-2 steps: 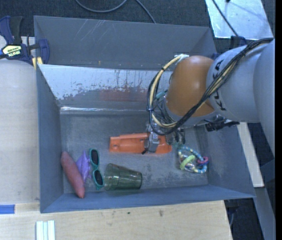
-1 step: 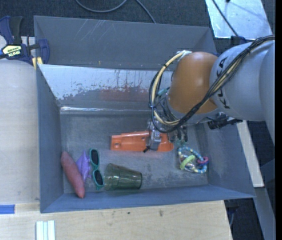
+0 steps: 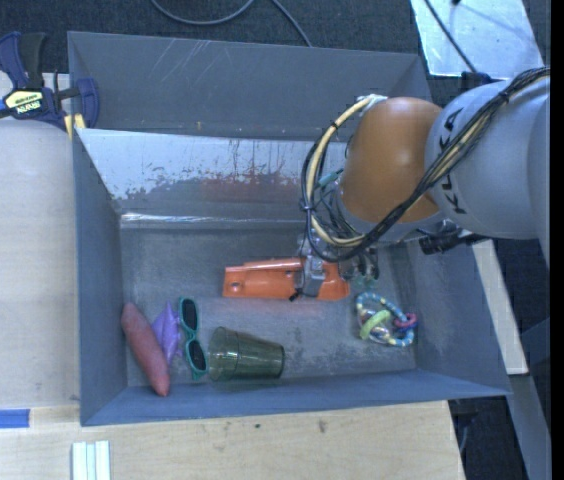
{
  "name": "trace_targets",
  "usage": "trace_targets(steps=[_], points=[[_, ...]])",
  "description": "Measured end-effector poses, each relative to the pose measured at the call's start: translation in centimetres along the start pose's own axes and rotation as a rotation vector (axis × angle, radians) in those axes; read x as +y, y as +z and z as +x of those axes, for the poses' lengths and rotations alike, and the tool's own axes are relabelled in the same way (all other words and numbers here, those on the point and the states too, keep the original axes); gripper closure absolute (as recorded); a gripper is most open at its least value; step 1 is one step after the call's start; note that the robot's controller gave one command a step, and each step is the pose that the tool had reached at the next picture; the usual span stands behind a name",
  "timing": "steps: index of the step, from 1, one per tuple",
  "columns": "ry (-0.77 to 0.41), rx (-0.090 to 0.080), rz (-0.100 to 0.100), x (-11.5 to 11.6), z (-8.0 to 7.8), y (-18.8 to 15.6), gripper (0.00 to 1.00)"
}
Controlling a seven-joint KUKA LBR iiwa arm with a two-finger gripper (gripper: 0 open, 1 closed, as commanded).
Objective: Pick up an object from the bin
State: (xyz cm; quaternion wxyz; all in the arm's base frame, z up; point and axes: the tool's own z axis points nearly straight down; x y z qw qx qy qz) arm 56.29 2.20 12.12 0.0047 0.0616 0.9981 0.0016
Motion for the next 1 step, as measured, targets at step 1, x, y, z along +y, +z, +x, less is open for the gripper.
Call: trace_targets(steps=[1], points=[[0.0, -0.001, 0.0, -0.01, -0.02, -0.94, 1.0]])
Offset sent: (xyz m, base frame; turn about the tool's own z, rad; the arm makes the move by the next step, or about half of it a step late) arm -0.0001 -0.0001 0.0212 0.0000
